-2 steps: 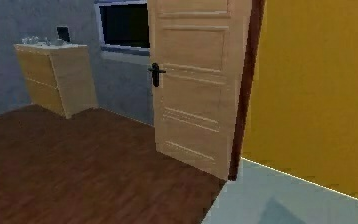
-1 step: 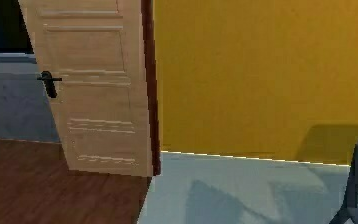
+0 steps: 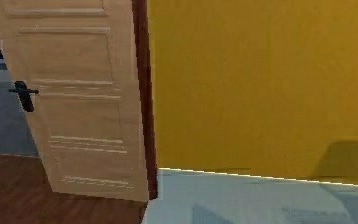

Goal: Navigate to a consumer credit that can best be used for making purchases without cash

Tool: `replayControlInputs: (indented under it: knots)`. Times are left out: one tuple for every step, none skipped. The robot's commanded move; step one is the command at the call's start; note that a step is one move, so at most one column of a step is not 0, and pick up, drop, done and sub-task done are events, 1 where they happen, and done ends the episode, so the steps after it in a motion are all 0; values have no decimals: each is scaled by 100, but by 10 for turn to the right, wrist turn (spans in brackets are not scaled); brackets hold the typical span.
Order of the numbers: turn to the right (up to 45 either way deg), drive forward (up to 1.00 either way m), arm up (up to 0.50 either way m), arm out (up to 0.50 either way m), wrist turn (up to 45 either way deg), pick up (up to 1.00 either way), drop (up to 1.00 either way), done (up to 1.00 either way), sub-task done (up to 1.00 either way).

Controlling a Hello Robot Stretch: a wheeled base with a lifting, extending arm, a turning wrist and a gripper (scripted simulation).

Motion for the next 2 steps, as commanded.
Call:
replayControlInputs:
  knots:
    - [-450, 0, 0, 0, 0, 0, 0, 0, 0]
    - [-210, 0, 0, 0, 0, 0, 0, 0, 0]
